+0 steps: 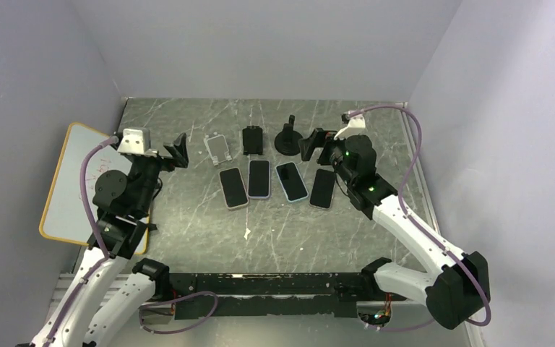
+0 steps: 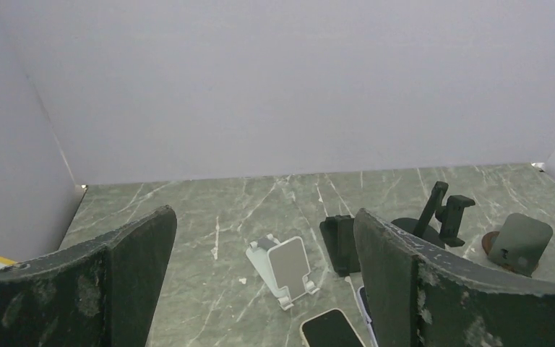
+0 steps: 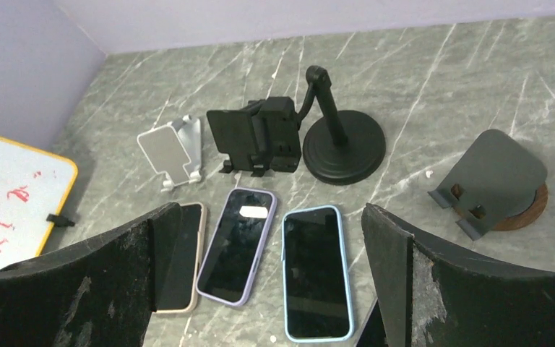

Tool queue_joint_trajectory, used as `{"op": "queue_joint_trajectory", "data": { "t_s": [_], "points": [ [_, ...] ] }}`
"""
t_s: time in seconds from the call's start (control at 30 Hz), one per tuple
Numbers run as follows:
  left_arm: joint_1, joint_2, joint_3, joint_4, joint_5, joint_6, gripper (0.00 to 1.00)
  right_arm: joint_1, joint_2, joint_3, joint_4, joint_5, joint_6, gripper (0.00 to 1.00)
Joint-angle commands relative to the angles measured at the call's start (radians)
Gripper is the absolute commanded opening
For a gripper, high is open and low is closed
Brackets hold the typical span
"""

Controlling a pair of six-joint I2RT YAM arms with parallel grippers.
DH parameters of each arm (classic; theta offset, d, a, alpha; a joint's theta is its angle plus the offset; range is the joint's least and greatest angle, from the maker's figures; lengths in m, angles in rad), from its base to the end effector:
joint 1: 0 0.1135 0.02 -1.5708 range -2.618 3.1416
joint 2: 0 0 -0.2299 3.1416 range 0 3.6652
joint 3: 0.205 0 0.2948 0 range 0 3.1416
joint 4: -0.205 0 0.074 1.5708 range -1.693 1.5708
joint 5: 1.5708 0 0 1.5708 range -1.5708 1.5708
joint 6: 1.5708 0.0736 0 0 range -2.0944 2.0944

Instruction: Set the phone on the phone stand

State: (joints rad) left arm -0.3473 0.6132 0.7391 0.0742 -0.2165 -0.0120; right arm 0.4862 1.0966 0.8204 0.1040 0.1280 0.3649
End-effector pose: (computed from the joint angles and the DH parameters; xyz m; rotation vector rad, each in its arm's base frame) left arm 0.2440 -0.0715 0.3706 0.0489 1.3762 -0.1524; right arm 0.3173 0.1571 0.2719 -0.0120 1.7692 0.5103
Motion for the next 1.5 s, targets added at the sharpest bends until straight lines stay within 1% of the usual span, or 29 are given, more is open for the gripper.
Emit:
{"op": "queue_joint_trajectory", "data": {
  "t_s": [0.0,0.07,0.1,0.2,0.27,0.33,0.4,0.43,0.5,0.53,0.57,0.63,0.67,0.73,0.8,0.83,0.9,0.93,1.0,1.1,1.23,1.27,1.33,1.4,1.47],
  "points": [
    [0.008,0.049,0.035,0.032,0.085,-0.002,0.97,0.028,0.011,0.000,-0.004,0.009,-0.024,1.00],
    [0.008,0.133,0.097,-0.017,0.147,-0.045,0.97,0.037,0.035,0.015,-0.013,0.018,-0.016,1.00],
    [0.008,0.179,0.145,-0.085,0.188,-0.051,0.97,0.042,0.049,0.022,-0.015,0.018,-0.015,1.00],
    [0.009,0.317,0.369,-0.375,0.406,0.099,0.97,0.051,0.075,0.040,-0.012,0.014,-0.019,1.00],
    [0.010,0.355,0.456,-0.496,0.553,0.179,0.97,0.054,0.080,0.037,0.003,-0.008,-0.026,1.00],
    [0.010,0.342,0.479,-0.533,0.705,0.202,0.97,0.055,0.083,0.030,0.023,-0.046,-0.043,1.00],
    [0.010,0.324,0.503,-0.623,0.898,0.268,0.97,0.062,0.083,0.018,0.040,-0.061,-0.051,1.00],
    [0.010,0.313,0.509,-0.645,0.962,0.285,0.97,0.066,0.087,0.012,0.041,-0.061,-0.049,1.00],
    [0.010,0.283,0.492,-0.630,1.026,0.280,0.97,0.077,0.095,0.007,0.030,-0.056,-0.033,1.00],
    [0.010,0.266,0.476,-0.599,1.037,0.264,0.97,0.087,0.102,0.013,0.007,-0.049,-0.026,1.00],
    [0.010,0.253,0.461,-0.560,1.024,0.235,0.97,0.114,0.110,0.019,-0.008,-0.047,-0.031,1.00],
    [0.010,0.240,0.435,-0.492,0.914,0.161,0.97,0.177,0.143,0.058,-0.064,-0.017,-0.065,1.00],
    [0.010,0.243,0.423,-0.465,0.840,0.123,0.97,0.211,0.166,0.088,-0.107,-0.006,-0.087,1.00],
    [0.009,0.267,0.402,-0.428,0.636,0.063,0.97,0.275,0.210,0.133,-0.159,0.057,-0.126,1.00],
    [0.008,0.298,0.386,-0.419,0.412,-0.012,0.97,0.312,0.239,0.131,-0.126,0.100,-0.129,1.00],
    [0.010,0.309,0.371,-0.414,0.324,-0.034,0.97,0.316,0.256,0.130,-0.110,0.104,-0.107,1.00],
    [0.010,0.322,0.332,-0.387,0.206,-0.071,0.97,0.316,0.321,0.168,-0.123,0.096,-0.050,1.00],
    [0.010,0.329,0.314,-0.377,0.151,-0.089,0.97,0.317,0.379,0.220,-0.144,0.077,-0.033,1.00],
    [0.010,0.344,0.295,-0.373,0.112,-0.113,0.97,0.333,0.489,0.313,-0.215,0.080,0.001,1.00],
    [0.012,0.372,0.273,-0.363,0.113,-0.124,0.97,0.377,0.644,0.450,-0.265,0.087,0.012,1.00],
    [0.022,0.420,0.281,-0.408,0.032,-0.132,0.97,0.409,0.870,0.667,-0.354,0.051,0.027,1.00],
    [0.033,0.429,0.280,-0.418,0.036,-0.124,0.97,0.414,0.915,0.715,-0.376,0.043,0.035,1.00],
    [0.077,0.450,0.281,-0.439,0.128,-0.096,0.97,0.423,0.988,0.788,-0.402,0.028,0.051,1.00],
    [0.122,0.478,0.283,-0.480,0.179,-0.110,0.97,0.432,1.040,0.843,-0.422,0.029,0.064,1.00],
    [0.141,0.481,0.258,-0.470,0.205,-0.133,0.97,0.440,1.085,0.894,-0.456,0.050,0.067,1.00]
  ]
}}
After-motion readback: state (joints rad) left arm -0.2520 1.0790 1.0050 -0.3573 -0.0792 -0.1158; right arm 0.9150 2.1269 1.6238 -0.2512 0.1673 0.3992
